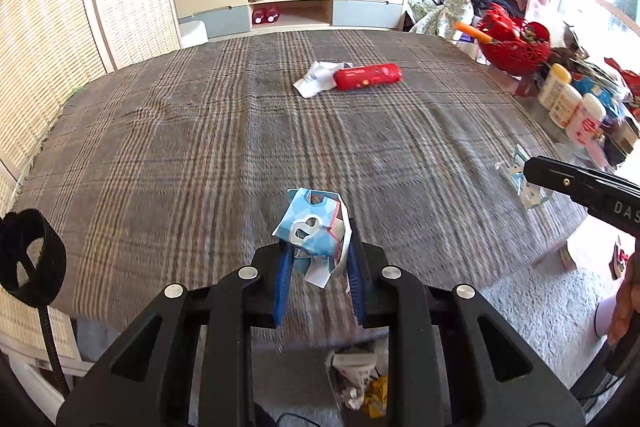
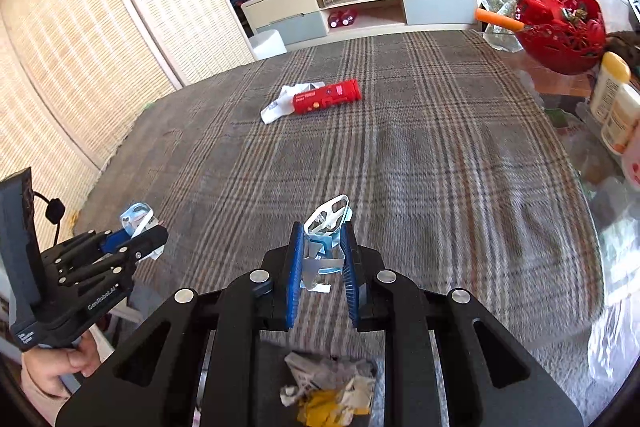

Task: Collect trash
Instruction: 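Lower both blue-white packets into the grey bin and open both grippers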

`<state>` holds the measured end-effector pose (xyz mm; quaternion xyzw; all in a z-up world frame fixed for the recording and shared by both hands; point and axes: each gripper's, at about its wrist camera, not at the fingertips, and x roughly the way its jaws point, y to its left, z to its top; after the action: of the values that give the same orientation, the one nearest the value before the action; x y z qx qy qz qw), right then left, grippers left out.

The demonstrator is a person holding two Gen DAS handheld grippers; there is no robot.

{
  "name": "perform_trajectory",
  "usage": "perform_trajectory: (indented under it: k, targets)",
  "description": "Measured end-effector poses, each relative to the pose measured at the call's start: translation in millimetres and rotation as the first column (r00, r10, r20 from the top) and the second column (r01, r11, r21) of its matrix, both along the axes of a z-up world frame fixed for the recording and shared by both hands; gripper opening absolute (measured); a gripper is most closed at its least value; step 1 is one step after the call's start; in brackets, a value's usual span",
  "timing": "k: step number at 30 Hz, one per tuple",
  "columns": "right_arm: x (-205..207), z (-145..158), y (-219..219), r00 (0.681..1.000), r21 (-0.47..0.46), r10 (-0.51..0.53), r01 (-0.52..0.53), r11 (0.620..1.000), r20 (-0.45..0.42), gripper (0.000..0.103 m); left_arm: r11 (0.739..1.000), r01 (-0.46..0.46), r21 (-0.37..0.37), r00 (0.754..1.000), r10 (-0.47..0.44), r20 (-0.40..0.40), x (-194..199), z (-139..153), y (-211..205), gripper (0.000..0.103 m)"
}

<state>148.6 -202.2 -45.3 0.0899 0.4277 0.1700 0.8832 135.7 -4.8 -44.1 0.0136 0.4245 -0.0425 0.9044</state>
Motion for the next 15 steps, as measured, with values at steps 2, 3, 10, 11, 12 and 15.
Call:
perform_trajectory:
  k: [2,3,10,11,12,15]
  targets:
    - [-15,-2,-3,1.0,-0.003,0.001,-0.001,1.0,-0.001,0.02,1.0,0.008,-0.01,1.0,-0.008,0.004,-18,0,-5,0.023]
    - [-23,-2,-5,1.0,-0.003,0.002,-0.002,1.0,-0.001,0.02,1.0,0.011,-0.016,1.0,-0.011,0.005,-26,-2,-7,0.023]
    - [-71,-16,-7,1.0,-0.035,0.005,-0.005,0.999,-0.007,0.02,0.998,0.03,-0.054,0.999,-0.03,-0.011,-75,-22,-19,0.023]
    - [-77,-18,-7,1.0,-0.035,0.004,-0.004,0.999,-0.009,0.02,0.998,0.031,-0.06,0.999,-0.032,-0.018,-82,-27,-20,0.023]
    - [-83,-23,-7,1.0,-0.033,0.005,-0.005,0.999,-0.015,0.02,0.997,0.032,-0.065,0.999,-0.034,-0.023,-87,-31,-20,0.023]
    - [-96,-36,-5,0.999,-0.026,0.009,-0.01,1.0,-0.038,0.02,0.996,0.035,-0.082,0.998,-0.039,-0.05,-103,-48,-22,0.023]
